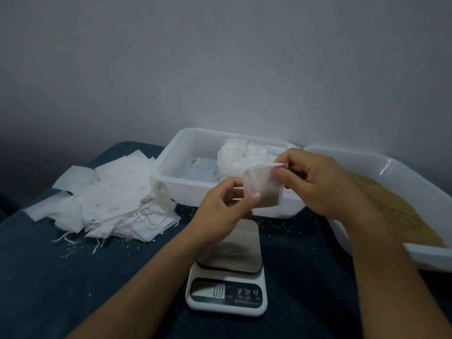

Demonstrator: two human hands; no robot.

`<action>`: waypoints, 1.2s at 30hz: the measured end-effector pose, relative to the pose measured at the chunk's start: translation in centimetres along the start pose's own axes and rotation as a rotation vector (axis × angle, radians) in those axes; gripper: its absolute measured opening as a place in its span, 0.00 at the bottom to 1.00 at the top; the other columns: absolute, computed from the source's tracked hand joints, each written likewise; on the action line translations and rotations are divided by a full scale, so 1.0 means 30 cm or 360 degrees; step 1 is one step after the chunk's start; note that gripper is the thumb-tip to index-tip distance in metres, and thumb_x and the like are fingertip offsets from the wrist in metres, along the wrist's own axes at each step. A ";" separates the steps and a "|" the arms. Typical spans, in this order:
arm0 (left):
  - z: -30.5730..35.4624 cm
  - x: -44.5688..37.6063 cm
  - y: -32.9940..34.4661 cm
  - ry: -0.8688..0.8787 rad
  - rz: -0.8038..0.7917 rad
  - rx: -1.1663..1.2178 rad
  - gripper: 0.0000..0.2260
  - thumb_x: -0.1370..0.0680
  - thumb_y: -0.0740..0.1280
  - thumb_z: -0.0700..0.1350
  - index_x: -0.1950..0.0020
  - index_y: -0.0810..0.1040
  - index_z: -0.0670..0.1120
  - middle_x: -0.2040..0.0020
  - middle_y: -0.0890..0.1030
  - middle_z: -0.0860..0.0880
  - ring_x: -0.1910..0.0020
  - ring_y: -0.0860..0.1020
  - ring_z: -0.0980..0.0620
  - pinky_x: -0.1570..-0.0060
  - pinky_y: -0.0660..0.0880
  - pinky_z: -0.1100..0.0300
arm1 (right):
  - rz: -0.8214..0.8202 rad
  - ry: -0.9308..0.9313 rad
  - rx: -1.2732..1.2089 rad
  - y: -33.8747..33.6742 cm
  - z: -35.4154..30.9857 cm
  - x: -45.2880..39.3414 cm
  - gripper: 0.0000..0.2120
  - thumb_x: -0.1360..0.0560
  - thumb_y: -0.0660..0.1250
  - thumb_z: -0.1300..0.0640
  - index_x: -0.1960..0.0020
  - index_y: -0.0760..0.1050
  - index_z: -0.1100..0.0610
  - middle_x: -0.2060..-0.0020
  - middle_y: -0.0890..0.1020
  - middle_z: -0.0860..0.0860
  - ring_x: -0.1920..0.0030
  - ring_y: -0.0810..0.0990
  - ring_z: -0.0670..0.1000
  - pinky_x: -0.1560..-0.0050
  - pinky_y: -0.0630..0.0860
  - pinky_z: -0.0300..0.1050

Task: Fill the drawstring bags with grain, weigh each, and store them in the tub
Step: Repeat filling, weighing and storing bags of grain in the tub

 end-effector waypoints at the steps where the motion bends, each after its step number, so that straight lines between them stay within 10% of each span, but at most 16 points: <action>1: 0.006 -0.001 -0.012 0.0010 0.0028 -0.0002 0.04 0.20 0.74 0.45 0.45 0.83 0.48 0.49 0.87 0.48 0.47 0.85 0.49 0.46 0.84 0.51 | 0.0023 0.0000 -0.0034 0.004 -0.007 0.003 0.04 0.18 0.65 0.44 0.51 0.77 0.38 0.60 0.83 0.39 0.63 0.80 0.44 0.65 0.71 0.33; 8: -0.023 0.006 -0.037 0.0018 0.0194 0.0033 0.06 0.19 0.72 0.42 0.47 0.83 0.39 0.50 0.86 0.39 0.47 0.85 0.38 0.46 0.84 0.43 | -0.0042 0.0132 -0.0252 0.077 -0.007 0.025 0.13 0.23 0.76 0.51 0.43 0.79 0.37 0.55 0.85 0.35 0.55 0.84 0.39 0.60 0.75 0.28; 14: -0.018 0.021 -0.070 0.0089 -0.0053 -0.0104 0.16 0.24 0.76 0.52 0.38 0.81 0.53 0.44 0.87 0.48 0.44 0.85 0.48 0.43 0.82 0.53 | -0.0021 0.0083 -0.0345 0.137 -0.028 0.055 0.11 0.21 0.75 0.52 0.42 0.80 0.39 0.54 0.86 0.39 0.53 0.85 0.44 0.54 0.81 0.38; 24: -0.035 0.037 -0.171 0.0066 -0.0014 -0.0441 0.02 0.25 0.74 0.49 0.53 0.85 0.55 0.55 0.87 0.51 0.57 0.83 0.56 0.53 0.80 0.61 | -0.0005 0.0285 -0.0659 0.259 0.027 0.149 0.13 0.21 0.75 0.55 0.38 0.79 0.46 0.51 0.88 0.43 0.50 0.87 0.45 0.46 0.85 0.53; 29: -0.095 0.044 -0.197 -0.0225 -0.0103 -0.0506 0.11 0.31 0.76 0.52 0.50 0.84 0.55 0.56 0.87 0.48 0.53 0.86 0.43 0.48 0.85 0.42 | -0.0064 0.0365 -0.0753 0.319 0.054 0.168 0.14 0.20 0.73 0.59 0.36 0.79 0.47 0.54 0.88 0.44 0.53 0.88 0.47 0.51 0.85 0.44; 36: -0.120 0.042 -0.204 -0.0205 -0.0065 -0.1070 0.11 0.28 0.79 0.47 0.50 0.80 0.57 0.58 0.85 0.53 0.61 0.84 0.56 0.55 0.84 0.52 | -0.0213 0.0539 -0.0465 0.372 0.121 0.182 0.17 0.22 0.76 0.55 0.37 0.78 0.42 0.56 0.86 0.44 0.56 0.85 0.41 0.53 0.81 0.37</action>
Point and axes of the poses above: each hand's wrist, its own x-axis away from the middle knuckle, its own y-axis out of the palm, z = x × y, the point moved 8 cm from there along -x, towards the middle knuckle
